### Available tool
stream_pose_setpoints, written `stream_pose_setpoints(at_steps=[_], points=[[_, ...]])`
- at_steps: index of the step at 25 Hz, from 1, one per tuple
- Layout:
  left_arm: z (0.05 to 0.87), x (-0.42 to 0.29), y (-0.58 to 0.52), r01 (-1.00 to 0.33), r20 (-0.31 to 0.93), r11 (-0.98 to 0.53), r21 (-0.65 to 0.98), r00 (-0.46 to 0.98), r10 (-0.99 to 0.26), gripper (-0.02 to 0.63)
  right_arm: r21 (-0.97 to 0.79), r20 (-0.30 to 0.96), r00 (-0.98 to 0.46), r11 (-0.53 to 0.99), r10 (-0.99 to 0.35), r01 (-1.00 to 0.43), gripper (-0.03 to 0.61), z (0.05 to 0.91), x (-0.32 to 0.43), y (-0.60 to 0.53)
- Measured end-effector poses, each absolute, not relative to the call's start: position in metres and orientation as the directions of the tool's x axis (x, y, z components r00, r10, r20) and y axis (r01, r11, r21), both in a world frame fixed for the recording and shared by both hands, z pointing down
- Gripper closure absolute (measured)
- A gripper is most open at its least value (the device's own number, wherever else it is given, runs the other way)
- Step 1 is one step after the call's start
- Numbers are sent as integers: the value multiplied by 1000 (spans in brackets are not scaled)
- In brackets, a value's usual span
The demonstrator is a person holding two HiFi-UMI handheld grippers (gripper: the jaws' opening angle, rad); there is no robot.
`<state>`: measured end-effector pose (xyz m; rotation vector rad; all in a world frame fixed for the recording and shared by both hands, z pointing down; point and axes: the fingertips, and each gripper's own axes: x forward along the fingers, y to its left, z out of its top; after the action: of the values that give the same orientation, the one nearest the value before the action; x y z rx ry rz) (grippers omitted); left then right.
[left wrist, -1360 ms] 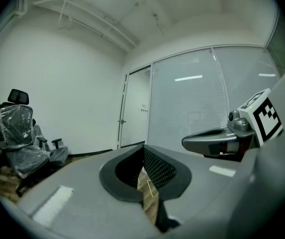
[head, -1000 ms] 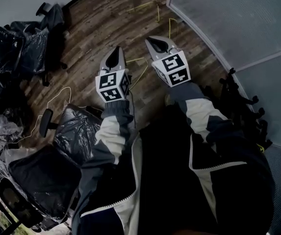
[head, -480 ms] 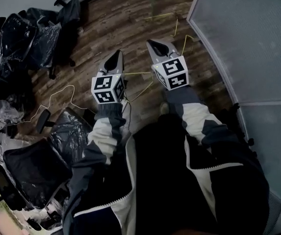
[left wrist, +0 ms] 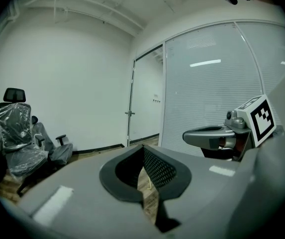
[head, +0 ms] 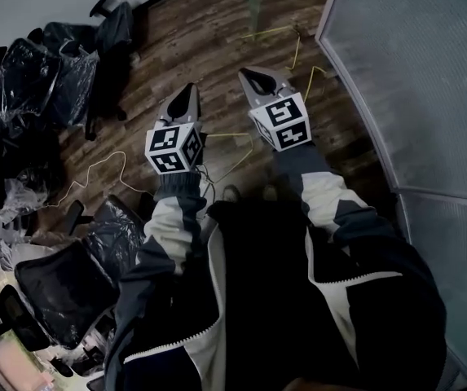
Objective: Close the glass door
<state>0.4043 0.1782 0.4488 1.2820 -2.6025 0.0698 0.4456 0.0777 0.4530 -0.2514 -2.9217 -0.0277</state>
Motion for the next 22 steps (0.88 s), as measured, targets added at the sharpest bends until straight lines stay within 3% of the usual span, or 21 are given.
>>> stream_pose_setpoints(at_steps=[11, 22], points=[[451, 319, 116, -832, 216, 549, 82, -523, -824, 612, 35, 229, -965, 990, 128, 140, 574, 457, 365, 34], [426, 163, 97, -886, 125, 456, 80, -445, -887, 612, 136, 233, -972, 990, -1, 31, 574, 434, 219, 20]])
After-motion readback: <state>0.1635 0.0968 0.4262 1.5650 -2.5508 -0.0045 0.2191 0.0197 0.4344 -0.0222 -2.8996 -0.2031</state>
